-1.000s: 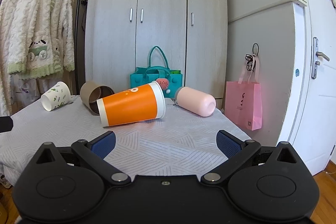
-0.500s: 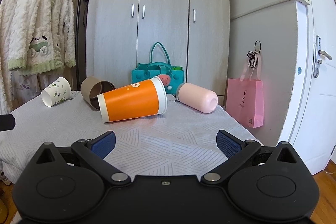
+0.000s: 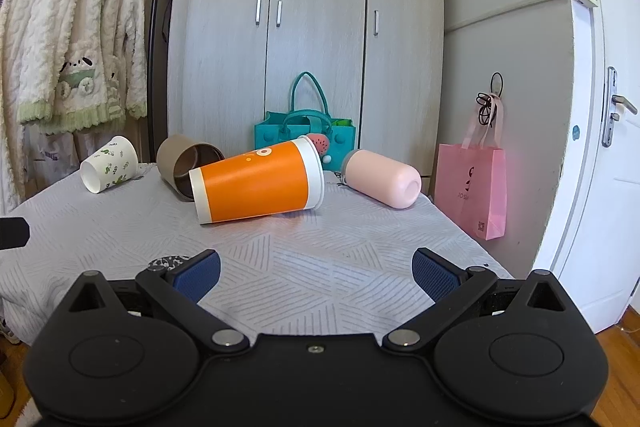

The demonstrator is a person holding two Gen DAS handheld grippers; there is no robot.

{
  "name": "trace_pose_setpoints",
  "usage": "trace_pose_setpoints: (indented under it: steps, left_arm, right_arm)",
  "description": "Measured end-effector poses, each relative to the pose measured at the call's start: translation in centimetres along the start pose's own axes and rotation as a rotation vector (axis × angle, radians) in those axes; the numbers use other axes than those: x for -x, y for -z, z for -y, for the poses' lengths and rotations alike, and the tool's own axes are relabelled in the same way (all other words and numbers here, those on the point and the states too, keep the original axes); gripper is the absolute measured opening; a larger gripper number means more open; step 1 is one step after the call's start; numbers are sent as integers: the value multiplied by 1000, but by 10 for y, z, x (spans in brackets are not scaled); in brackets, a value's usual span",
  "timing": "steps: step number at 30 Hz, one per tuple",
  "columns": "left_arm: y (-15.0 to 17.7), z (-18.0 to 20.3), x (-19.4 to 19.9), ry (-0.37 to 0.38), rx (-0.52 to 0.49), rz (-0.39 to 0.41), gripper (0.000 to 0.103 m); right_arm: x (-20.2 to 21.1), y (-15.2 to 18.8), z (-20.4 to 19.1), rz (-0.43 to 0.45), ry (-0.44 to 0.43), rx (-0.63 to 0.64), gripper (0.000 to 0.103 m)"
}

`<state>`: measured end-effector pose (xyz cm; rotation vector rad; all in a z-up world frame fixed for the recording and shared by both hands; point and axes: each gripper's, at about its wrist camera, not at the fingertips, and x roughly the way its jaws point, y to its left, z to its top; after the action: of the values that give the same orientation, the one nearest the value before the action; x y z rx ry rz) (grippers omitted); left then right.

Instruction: Flip cup upright

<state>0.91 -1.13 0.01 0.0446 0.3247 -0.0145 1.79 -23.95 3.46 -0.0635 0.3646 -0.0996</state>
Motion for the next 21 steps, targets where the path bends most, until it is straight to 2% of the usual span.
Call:
trace_pose_setpoints:
  steps: [3,8,11,17,21]
  left_arm:
    - [-3,-2,-4,3,-9,-29,103]
    - [-15,-8,-6,21,-8,-20,103]
    - [-27,-17,-11,72,26,-22,103]
    - [-51,-30,-37,188,54,-100,103]
    - [-64,-35,-59,258,73,-160,103]
  right_arm:
    - [-2,-1,2,-11,-7,-8,103]
    - [-8,-12,10,-65,-104,-64,103]
    - [-18,-28,14,-146,-201,-103,103]
    - [-43,-72,8,-317,-397,-181,103]
    - [-71,-90,-1,-470,-478,-263,103]
